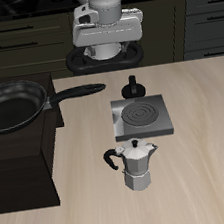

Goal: Place the moka pot on the stove and turn on the stove

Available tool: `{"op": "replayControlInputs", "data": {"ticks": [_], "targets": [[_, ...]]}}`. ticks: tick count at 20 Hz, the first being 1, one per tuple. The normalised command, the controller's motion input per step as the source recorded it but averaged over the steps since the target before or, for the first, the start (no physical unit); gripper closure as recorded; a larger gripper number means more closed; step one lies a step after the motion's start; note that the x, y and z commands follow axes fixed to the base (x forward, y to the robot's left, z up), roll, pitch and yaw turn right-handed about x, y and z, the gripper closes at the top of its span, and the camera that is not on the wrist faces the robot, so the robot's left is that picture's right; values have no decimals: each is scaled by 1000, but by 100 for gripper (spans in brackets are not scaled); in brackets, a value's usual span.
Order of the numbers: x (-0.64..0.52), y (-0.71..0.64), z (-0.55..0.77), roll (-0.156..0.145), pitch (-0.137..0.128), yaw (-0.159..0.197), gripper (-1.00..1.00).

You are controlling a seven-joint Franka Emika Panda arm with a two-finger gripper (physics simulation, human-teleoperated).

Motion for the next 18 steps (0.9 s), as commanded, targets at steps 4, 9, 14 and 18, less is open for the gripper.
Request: {"op": "replayControlInputs", "data": {"ticks": [4, 9, 14, 18], "targets": [[306, 7, 78, 6, 2, 6, -100], [385, 45, 77, 1, -4, -1, -100], [259, 56, -1, 62, 12, -14, -100], [273, 8, 101, -11, -26, 8, -100]]}}
